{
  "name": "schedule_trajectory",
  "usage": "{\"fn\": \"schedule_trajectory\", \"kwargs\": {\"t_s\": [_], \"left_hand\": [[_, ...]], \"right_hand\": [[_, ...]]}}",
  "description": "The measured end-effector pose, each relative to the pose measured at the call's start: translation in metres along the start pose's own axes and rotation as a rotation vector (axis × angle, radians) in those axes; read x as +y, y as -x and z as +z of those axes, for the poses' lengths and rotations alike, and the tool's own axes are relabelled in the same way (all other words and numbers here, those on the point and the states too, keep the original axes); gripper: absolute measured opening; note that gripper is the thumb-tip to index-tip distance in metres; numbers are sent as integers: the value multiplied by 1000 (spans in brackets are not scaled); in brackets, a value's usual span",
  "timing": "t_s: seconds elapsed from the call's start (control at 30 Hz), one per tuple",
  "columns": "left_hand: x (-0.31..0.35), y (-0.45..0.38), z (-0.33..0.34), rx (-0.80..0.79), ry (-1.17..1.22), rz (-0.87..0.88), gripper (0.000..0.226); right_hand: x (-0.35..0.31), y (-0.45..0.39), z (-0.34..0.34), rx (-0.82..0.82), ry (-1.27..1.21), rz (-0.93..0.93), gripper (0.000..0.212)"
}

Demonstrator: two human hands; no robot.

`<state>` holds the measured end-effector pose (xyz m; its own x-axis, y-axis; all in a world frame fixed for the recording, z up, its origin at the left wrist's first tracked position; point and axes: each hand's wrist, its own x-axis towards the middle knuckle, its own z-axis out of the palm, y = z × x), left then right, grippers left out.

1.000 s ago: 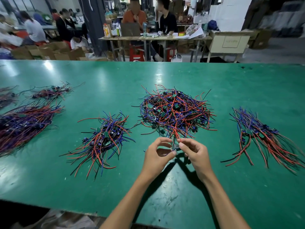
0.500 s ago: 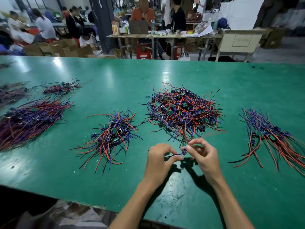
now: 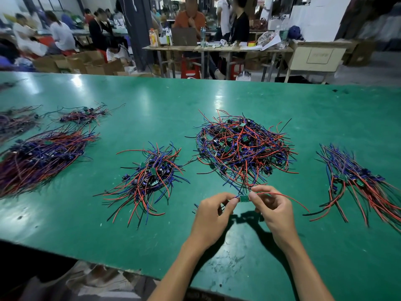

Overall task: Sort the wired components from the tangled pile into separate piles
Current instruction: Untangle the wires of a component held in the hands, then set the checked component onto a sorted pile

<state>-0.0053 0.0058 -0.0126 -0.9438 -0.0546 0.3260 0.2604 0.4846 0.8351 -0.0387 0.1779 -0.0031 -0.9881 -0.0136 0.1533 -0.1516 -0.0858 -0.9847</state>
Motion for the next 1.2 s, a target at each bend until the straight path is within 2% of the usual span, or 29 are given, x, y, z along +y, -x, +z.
{"fn": "schedule_trajectory", "kwargs": {"t_s": [0.17, 0.3, 0.4, 0.47, 0.5, 0.57, 0.63, 0.67, 0.77, 0.9, 1.03, 1.2], "left_hand": [[2, -5, -7, 46, 132, -62, 14], [2, -34, -53, 295, 195, -97, 18], [-3, -57, -105, 567, 50, -128, 19], [-15, -65, -135, 662, -175, -252, 20], [-23, -67, -145, 634, -325, -354, 25], [-35, -68, -157, 474, -589, -558, 36], [-35, -67, -154, 387, -786, -641, 43], [-31, -67, -148, 396, -842, -631, 43], [-14, -76, -119, 437, -826, -416, 39], [0, -103, -69, 109, -691, -69, 27], [-9, -120, -26, -146, -885, 6, 33], [-27, -116, -15, 44, -821, -12, 19]], "right_hand": [[-2, 0, 0, -17, -53, 15, 18], [-2, -2, -3, -26, -77, 32, 31], [-1, -3, -3, -60, -64, 29, 33], [-1, -3, -3, -74, -65, 22, 33], [0, -3, -3, -76, -70, 22, 33], [0, -3, -4, -80, -71, 27, 33], [1, -4, -4, -88, -61, 32, 31], [2, -4, -4, -91, -57, 35, 28], [3, -4, -3, -91, -49, 40, 20], [5, -6, -3, -85, 3, 42, 12], [4, -7, 1, -62, 62, 49, 13], [4, -6, 1, -38, 52, 70, 14]]}}
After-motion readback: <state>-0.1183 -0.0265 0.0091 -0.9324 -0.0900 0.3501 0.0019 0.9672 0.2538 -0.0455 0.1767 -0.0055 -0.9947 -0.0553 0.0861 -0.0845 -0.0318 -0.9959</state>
